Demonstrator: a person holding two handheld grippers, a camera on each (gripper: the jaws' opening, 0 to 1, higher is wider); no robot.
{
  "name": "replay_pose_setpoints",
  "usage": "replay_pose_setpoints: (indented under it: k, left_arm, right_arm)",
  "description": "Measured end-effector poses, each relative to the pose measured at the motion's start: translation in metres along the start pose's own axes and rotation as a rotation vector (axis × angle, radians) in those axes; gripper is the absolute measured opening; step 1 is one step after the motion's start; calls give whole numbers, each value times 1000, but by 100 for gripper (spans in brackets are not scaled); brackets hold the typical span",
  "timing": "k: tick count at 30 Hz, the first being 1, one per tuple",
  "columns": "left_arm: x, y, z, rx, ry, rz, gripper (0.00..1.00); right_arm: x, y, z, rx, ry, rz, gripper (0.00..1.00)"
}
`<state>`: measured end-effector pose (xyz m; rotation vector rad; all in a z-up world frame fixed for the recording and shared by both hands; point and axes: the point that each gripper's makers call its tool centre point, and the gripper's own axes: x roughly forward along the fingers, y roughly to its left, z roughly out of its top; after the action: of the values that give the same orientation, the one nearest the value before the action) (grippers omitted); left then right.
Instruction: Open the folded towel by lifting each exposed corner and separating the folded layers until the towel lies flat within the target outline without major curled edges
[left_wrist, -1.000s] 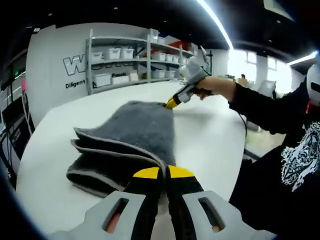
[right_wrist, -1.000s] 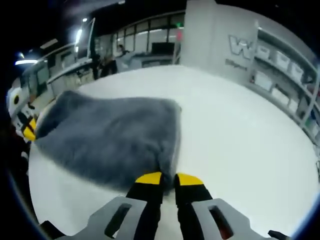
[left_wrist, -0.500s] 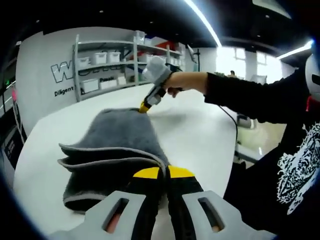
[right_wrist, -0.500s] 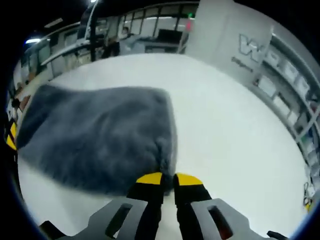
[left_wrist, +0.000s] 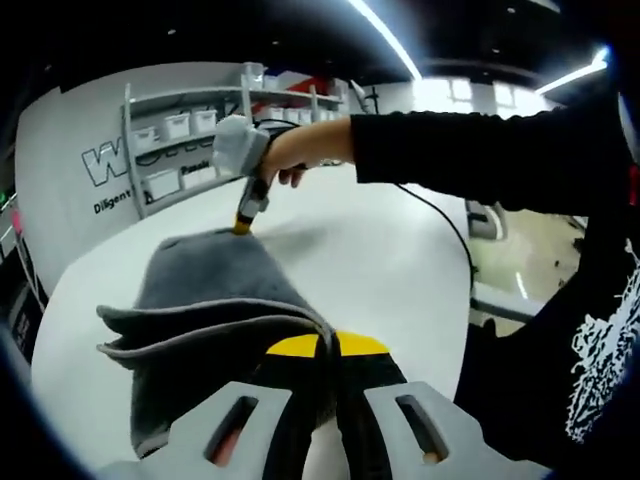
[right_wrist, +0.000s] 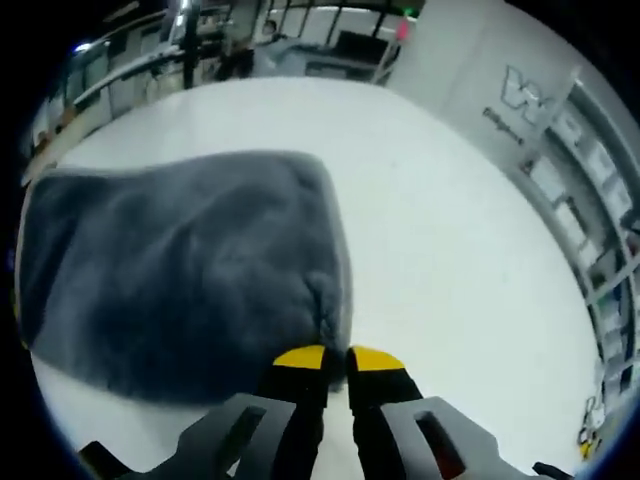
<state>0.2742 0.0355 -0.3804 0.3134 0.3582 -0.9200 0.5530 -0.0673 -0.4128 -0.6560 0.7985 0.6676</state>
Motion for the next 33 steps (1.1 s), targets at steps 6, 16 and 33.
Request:
replay_pose_setpoints:
  k: [6, 16, 33]
  left_arm:
    - [12, -3, 3, 36, 1, 6, 3]
    - [32, -8, 7, 65, -11, 11, 3]
    - [67, -5, 25, 128, -25, 21, 3]
  right_arm:
    - [9, -3, 9, -68, 46, -20, 3]
    - [18, -10, 19, -146, 76, -23, 3]
    - [26, -3, 30, -263, 118, -38, 3]
